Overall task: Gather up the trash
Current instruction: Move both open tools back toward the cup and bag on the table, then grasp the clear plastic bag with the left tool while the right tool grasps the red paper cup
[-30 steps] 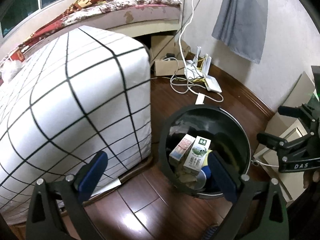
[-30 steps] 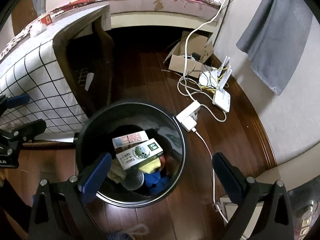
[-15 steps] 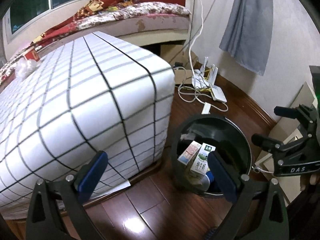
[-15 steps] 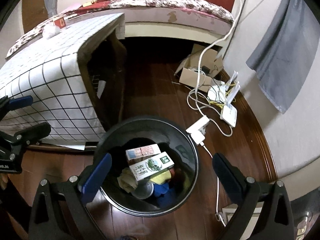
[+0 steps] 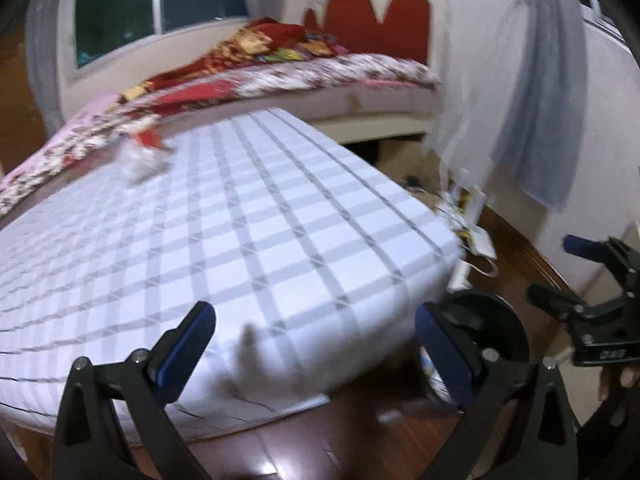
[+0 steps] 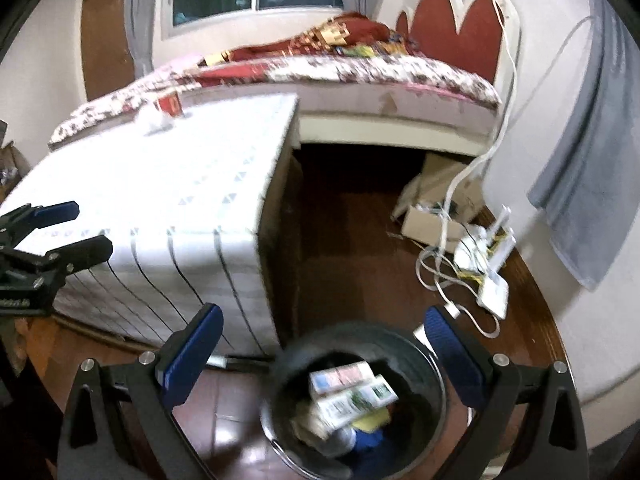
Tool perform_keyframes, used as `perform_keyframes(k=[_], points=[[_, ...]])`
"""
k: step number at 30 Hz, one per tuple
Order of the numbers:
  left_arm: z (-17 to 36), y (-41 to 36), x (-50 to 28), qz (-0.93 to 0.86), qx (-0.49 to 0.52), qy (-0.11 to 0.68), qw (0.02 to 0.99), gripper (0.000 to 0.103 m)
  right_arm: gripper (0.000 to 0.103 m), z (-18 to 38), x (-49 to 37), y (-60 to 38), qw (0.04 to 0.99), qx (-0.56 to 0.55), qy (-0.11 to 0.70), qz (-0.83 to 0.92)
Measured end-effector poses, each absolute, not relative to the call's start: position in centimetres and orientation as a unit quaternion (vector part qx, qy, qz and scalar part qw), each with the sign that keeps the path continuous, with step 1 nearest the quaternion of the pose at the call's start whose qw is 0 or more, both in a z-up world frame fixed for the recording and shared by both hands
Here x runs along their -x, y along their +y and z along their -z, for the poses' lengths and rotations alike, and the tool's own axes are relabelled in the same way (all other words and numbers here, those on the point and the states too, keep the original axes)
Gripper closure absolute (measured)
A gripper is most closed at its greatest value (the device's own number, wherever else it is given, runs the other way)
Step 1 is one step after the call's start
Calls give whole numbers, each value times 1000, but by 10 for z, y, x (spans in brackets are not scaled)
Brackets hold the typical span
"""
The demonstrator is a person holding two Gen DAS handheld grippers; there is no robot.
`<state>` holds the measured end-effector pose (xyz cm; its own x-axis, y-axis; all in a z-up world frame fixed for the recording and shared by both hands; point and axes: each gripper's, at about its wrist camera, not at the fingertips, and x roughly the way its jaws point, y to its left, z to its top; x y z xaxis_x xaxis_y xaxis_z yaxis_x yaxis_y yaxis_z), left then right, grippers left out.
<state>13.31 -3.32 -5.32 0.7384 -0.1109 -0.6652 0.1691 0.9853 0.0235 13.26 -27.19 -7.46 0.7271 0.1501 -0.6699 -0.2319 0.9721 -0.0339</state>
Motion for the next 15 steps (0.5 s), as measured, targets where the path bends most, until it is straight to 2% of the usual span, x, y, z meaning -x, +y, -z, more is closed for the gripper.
perform_keyframes(k=[9,15], points=[[17,57,-186,-34,-35,326,944,3,1,30,-186,-203,931,45,324,-165],[21,111,-250,-72,-3,332,940,3,1,18,-265,-146,925,48,332,-177]])
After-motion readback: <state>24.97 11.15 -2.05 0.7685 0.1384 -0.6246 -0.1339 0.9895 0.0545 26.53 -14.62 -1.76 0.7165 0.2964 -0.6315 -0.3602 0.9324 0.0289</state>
